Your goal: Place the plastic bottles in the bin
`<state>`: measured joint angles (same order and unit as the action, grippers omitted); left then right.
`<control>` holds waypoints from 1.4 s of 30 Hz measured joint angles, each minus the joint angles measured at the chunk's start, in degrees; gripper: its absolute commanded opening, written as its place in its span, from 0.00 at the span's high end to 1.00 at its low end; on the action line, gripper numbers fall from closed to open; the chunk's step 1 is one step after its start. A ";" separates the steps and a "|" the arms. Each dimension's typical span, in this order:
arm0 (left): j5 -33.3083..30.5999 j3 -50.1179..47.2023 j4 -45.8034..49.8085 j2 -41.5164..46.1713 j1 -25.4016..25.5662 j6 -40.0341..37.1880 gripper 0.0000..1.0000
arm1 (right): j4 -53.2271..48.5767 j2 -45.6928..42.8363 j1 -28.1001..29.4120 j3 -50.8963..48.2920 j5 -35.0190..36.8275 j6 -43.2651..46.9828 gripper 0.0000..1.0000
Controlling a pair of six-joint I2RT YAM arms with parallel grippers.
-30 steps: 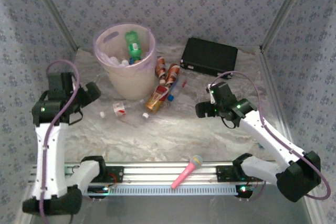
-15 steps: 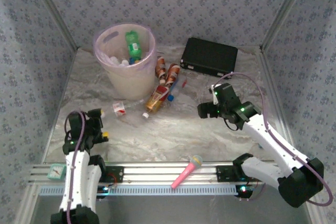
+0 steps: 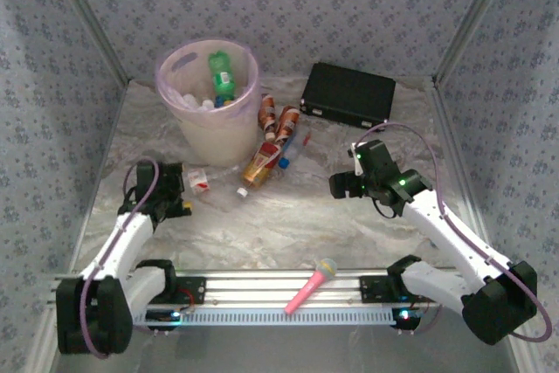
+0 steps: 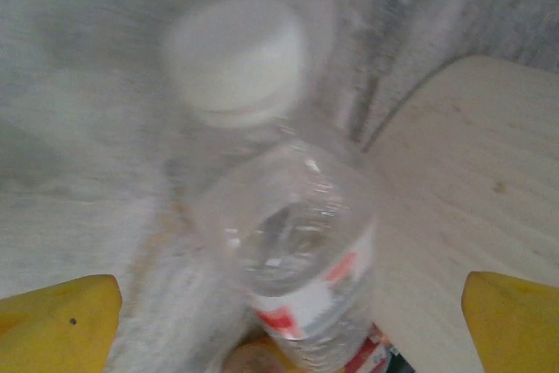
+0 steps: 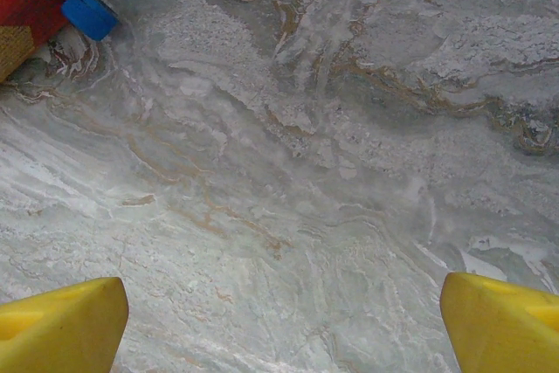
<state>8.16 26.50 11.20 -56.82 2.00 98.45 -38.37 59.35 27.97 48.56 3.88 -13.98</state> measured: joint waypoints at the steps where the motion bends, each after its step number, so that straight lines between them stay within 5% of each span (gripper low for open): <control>1: -0.22 0.70 -1.44 -1.27 0.72 0.02 0.00 | 0.00 0.00 -0.09 -0.04 0.00 0.00 0.06; 22: -5.27 2.93 -11.15 -16.44 7.48 4.72 0.08 | -0.42 -0.22 -0.85 -0.85 0.22 0.00 0.06; 25: -5.27 3.15 -12.13 -17.86 7.56 5.16 0.15 | -0.44 -0.22 -0.85 -0.85 0.22 0.02 0.06; 29: -5.49 3.15 -12.76 -18.43 7.56 5.77 0.26 | -0.48 -0.22 -0.85 -0.85 0.26 0.02 0.06; 42: -9.14 3.30 -7.04 -10.95 7.23 2.43 0.35 | -0.92 -0.24 -0.85 -0.85 0.70 0.04 0.06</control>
<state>-0.97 29.80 4.16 -67.77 9.23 100.88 -39.29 59.11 27.11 47.70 4.58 -13.93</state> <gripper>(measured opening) 0.661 0.945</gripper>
